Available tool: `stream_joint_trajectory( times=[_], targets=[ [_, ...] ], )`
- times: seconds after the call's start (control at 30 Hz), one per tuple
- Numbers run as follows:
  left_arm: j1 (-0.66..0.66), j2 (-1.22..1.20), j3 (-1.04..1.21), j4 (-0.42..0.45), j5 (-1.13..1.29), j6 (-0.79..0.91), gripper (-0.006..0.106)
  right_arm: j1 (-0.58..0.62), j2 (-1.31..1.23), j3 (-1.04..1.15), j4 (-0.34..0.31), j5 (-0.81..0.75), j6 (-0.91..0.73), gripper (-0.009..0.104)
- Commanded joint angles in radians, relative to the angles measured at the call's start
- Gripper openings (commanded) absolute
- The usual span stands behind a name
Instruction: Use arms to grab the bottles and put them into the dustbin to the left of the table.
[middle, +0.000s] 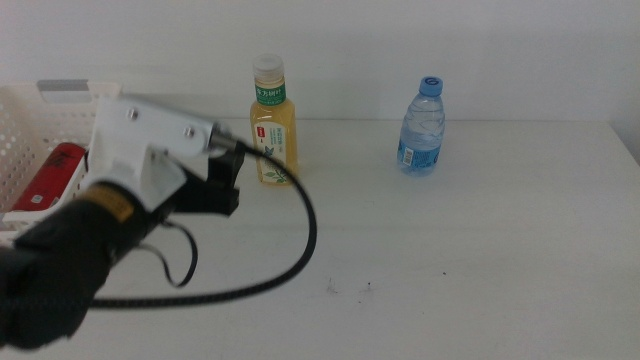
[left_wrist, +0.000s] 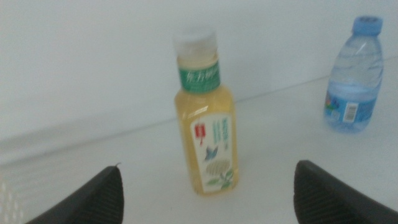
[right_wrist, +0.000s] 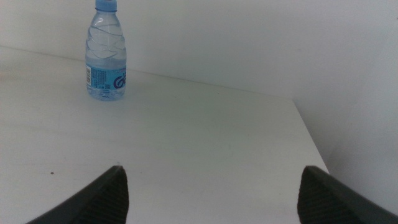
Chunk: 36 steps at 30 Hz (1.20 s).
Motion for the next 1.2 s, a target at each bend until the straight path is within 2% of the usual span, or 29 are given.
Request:
stream_joint_trajectory(
  times=[0.0,0.4,0.57,1.0,1.17],
  targets=[
    [-0.01,-0.008,0.051,-0.01,-0.096,-0.035,0.094,-0.006,-0.004,0.003,-0.005,-0.01,-0.005,0.08],
    [-0.01,-0.008,0.071,0.004,-0.115,-0.054,0.094,-0.006,-0.004,0.003,-0.005,-0.01,-0.005,0.08],
    [-0.01,-0.008,0.071,0.038,-0.115,-0.047,0.094,-0.006,-0.004,0.003,-0.005,-0.01,-0.005,0.08],
    [-0.01,0.035,0.071,0.038,-0.14,-0.087,0.094,-0.006,-0.004,0.003,-0.005,-0.01,-0.005,0.08],
    [-0.01,0.17,0.071,0.12,-0.285,-0.207,0.094,-0.006,-0.004,0.003,-0.005,-0.01,-0.005,0.08]
  ],
)
